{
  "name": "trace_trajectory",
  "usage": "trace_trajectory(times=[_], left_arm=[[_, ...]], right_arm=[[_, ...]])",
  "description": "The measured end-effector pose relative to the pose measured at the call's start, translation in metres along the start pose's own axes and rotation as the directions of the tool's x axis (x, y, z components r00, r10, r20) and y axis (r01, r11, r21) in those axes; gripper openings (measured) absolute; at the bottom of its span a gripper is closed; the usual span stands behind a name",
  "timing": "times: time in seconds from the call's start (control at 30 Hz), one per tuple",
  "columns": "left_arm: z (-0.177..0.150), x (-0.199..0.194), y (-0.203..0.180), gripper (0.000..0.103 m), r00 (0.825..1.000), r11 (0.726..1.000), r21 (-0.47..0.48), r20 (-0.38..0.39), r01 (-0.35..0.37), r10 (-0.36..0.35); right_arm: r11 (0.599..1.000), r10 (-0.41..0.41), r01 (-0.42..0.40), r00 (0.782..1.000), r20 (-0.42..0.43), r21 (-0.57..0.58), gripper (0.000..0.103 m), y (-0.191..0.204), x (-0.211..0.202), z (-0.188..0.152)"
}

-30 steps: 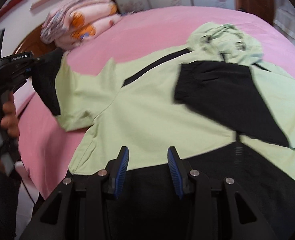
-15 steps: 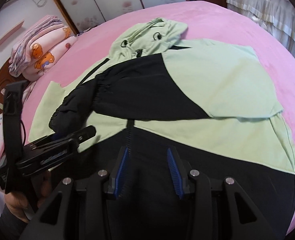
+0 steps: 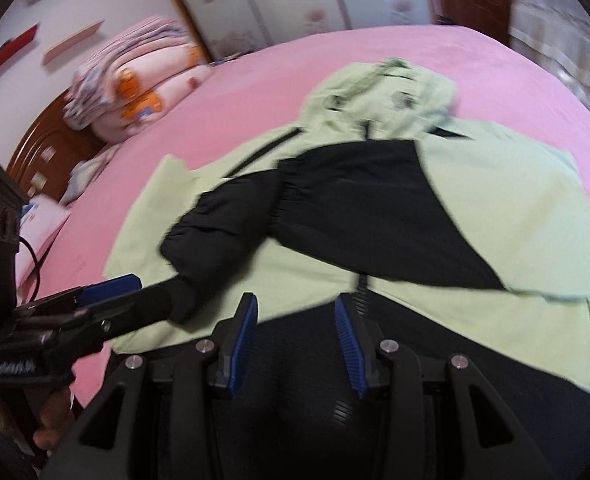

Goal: Fold large clothes

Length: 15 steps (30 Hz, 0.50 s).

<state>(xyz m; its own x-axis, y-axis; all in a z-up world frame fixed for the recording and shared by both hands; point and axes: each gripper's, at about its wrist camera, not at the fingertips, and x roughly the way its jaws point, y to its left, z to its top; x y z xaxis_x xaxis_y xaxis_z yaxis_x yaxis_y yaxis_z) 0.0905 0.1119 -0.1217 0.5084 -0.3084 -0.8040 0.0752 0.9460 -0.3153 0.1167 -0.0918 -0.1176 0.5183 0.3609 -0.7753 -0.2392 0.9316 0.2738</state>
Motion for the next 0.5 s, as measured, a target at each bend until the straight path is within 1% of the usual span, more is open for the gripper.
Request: trace_trajectory(times=[0.03, 0.07, 0.1, 0.13, 0.17, 0.3, 0.37, 0.43, 0.5], left_arm=[[-0.003, -0.006, 0.008, 0.084, 1.000, 1.000, -0.017, 0.013, -0.026, 0.027], [-0.006, -0.009, 0.014, 0.084, 0.999, 0.998, -0.032, 0.020, -0.047, 0.048], [-0.009, -0.013, 0.024, 0.084, 0.997, 0.996, -0.052, 0.025, -0.073, 0.074], [-0.012, -0.016, 0.031, 0.084, 0.995, 0.994, -0.069, 0.026, -0.090, 0.092], [-0.016, -0.019, 0.040, 0.084, 0.993, 0.990, -0.093, 0.026, -0.110, 0.113], [-0.027, -0.025, 0.070, 0.084, 0.989, 0.973, -0.176, 0.009, -0.147, 0.151], [-0.030, -0.023, 0.082, 0.084, 0.987, 0.967, -0.201, -0.003, -0.158, 0.161], [-0.035, -0.023, 0.092, 0.084, 0.985, 0.960, -0.225, -0.008, -0.167, 0.170], [-0.037, -0.023, 0.099, 0.084, 0.985, 0.955, -0.244, -0.012, -0.167, 0.169]], right_arm=[[0.999, 0.012, -0.012, 1.000, 0.000, -0.031, 0.043, 0.010, 0.003, 0.004], [0.998, 0.017, -0.017, 1.000, 0.002, -0.059, 0.050, 0.018, 0.006, 0.007], [0.996, 0.018, -0.017, 1.000, 0.008, -0.087, 0.054, 0.027, 0.008, 0.010], [0.993, 0.018, -0.016, 1.000, 0.015, -0.120, 0.061, 0.037, 0.011, 0.013], [0.988, 0.020, -0.017, 1.000, 0.020, -0.156, 0.064, 0.047, 0.015, 0.016], [0.953, 0.011, -0.011, 1.000, -0.001, -0.302, 0.065, 0.085, 0.039, 0.022], [0.923, -0.020, 0.010, 1.000, -0.022, -0.384, 0.065, 0.102, 0.058, 0.020], [0.881, -0.081, 0.052, 0.996, -0.041, -0.470, 0.065, 0.117, 0.080, 0.013], [0.837, -0.168, 0.118, 0.985, -0.047, -0.534, 0.065, 0.126, 0.101, 0.007]])
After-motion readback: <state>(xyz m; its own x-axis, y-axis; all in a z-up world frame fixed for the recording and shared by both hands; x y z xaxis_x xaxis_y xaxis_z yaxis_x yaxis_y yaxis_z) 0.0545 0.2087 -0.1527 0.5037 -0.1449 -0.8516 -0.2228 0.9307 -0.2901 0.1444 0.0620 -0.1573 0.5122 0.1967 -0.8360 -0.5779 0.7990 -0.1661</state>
